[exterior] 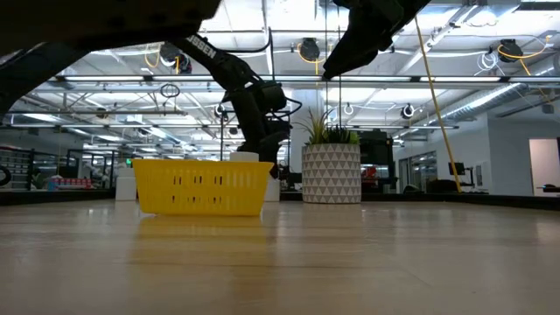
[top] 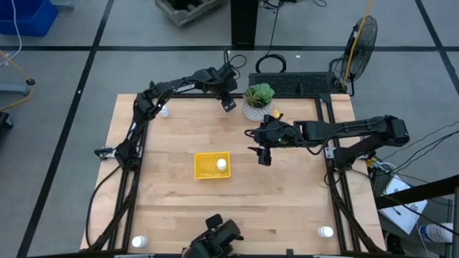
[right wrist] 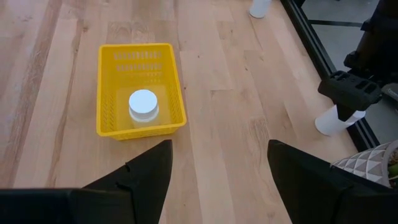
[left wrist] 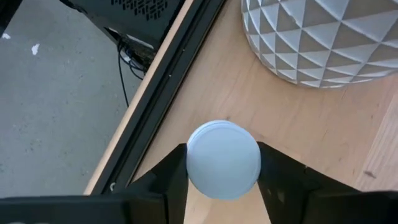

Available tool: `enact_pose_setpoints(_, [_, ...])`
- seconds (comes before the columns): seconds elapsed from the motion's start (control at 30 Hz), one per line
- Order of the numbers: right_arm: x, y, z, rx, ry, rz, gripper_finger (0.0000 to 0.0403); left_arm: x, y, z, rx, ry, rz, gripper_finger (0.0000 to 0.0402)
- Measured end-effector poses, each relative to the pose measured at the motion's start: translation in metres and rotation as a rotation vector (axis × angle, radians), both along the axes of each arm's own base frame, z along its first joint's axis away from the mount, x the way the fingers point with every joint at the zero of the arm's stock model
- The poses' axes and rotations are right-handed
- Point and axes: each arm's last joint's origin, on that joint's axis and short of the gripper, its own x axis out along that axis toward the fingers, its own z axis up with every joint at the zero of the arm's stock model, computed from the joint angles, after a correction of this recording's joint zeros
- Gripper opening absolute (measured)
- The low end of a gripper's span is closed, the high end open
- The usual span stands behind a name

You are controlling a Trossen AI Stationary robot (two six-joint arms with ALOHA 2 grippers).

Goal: Pick and place pill bottles into a basket
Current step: Put the white pill bottle into the yellow bin

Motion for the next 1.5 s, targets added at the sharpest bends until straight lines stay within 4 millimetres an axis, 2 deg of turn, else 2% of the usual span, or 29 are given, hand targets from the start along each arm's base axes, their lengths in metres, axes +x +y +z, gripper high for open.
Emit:
enact_pose_setpoints(0.1, [0.0,0.0,0.0,0.0,0.0,0.0,0.0254,-0.001,-0.003,0.0,-0.009,0.02,-0.002,0.0163])
enact_pose_setpoints(0.27, [-0.001,0.0,-0.001,-0.002,0.013,0.002,0.0253,-0.006,-0.016,0.012,-0.031,0.078,-0.018,0.0163])
enact_pose_setpoints(0.53, [0.0,0.0,0.0,-0.018,0.011,0.013,0.0253,-0.015,-0.049,0.064,0.007,0.083,-0.048,0.0163])
enact_pose_setpoints(0.83, [0.0,0.0,0.002,-0.029,-0.008,0.018,0.0254,-0.036,-0.11,0.133,0.025,0.046,-0.106,0.0163])
enact_pose_setpoints(0.97, [-0.003,-0.002,0.008,-0.039,-0.035,0.011,0.0253,-0.048,-0.15,0.163,0.023,0.022,-0.161,0.0163])
enact_pose_setpoints(1.07, [-0.007,-0.006,0.014,-0.043,-0.06,-0.002,0.0253,-0.057,-0.182,0.178,0.019,-0.016,-0.197,0.0163])
enact_pose_setpoints(1.2, [-0.014,-0.011,0.022,-0.051,-0.09,-0.017,0.0253,-0.065,-0.227,0.185,0.009,-0.062,-0.264,0.0163])
enact_pose_setpoints(1.37, [-0.017,-0.015,0.026,-0.055,-0.108,-0.026,0.0253,-0.069,-0.268,0.167,0.032,-0.046,-0.287,0.0163])
enact_pose_setpoints(1.5, [-0.016,-0.015,0.026,-0.065,-0.108,-0.016,0.0254,-0.066,-0.29,0.14,0.026,-0.026,-0.309,0.0163])
